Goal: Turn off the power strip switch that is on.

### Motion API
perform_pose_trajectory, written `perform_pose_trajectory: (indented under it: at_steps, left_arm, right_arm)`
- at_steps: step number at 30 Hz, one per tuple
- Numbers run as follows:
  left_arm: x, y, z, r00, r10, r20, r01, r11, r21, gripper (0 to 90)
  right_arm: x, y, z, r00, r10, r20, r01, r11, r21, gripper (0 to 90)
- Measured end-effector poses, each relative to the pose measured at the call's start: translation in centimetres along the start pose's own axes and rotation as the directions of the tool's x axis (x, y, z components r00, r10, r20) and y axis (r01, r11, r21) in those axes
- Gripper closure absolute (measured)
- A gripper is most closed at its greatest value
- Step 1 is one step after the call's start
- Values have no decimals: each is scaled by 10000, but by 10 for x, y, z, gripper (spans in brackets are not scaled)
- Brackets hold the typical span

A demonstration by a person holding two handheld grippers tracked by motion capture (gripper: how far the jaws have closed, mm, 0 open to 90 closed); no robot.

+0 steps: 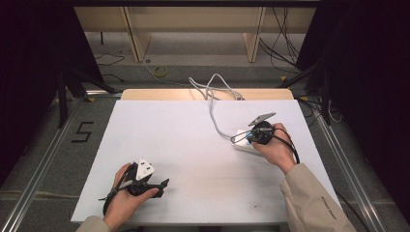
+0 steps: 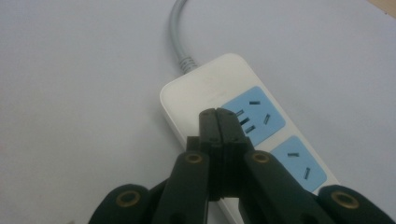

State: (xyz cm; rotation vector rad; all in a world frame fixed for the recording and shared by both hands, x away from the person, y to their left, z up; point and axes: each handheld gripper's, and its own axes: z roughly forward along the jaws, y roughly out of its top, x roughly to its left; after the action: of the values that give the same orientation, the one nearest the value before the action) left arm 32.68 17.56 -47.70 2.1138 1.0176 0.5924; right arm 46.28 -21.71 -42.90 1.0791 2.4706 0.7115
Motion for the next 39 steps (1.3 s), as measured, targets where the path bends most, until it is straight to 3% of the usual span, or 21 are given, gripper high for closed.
perform_pose_trajectory:
  at_steps: [39]
  left_arm:
    - [0,2,0,10000,59,2,-59,10000,-14,176]
  right_arm:
    - [-4,8,12,9999,111,-31,-109,9987,496,900]
